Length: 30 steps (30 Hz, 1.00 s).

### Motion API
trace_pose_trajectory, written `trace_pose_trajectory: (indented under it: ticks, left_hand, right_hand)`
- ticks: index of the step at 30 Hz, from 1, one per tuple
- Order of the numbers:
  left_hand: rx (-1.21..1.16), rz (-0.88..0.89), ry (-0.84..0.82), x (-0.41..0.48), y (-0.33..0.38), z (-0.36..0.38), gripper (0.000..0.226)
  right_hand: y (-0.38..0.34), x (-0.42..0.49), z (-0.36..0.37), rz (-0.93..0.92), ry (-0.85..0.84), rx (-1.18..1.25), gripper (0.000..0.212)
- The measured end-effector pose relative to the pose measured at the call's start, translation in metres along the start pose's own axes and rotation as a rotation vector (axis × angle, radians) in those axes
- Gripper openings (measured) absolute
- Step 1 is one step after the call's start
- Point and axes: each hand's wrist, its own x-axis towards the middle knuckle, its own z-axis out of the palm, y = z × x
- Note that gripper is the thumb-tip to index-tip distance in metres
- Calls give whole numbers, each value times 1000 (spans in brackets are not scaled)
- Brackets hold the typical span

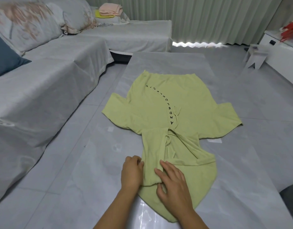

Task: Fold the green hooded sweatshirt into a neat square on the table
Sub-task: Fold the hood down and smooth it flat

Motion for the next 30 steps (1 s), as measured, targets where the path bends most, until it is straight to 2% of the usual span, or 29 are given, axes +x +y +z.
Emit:
trace_pose_trajectory:
  ticks: [4,8,10,14,18,22,24,26,28,30]
  left_hand:
    - [4,4,-9,-6,-4,4,9]
    - [-292,-220,125,-11,-9,-6,21]
    - [-337,-310,153,-15,-14,-9,22]
    - [-54,-268,71,-20,-17,-6,15]
    - [76,-198,-73,-16,-12,-9,26]
    - [219,-189,-62,-27,-14,-15,23]
    - [360,-105,4,-28,-10,-19,21]
    - [346,103,77,-23,-1,-15,27]
    - [185,312,7,-15,14,-3,52]
    - [179,417,-114,-6,21,12,75]
  right_hand:
    - [1,1,1,-20,38,5,34]
    - [2,0,2,-33,65,5,31]
    - [2,0,3,-48,55,-10,31]
    - [2,-2,3,-53,22,-44,33]
    - [1,-2,3,-70,38,-47,34]
    - [2,-3,6,-66,56,-48,31]
    - [2,-4,7,-71,71,-41,30]
    - [2,-3,7,-82,81,-48,30]
    - [1,-3,6,-82,71,-60,31]
    - [0,-3,5,-76,61,-76,33]
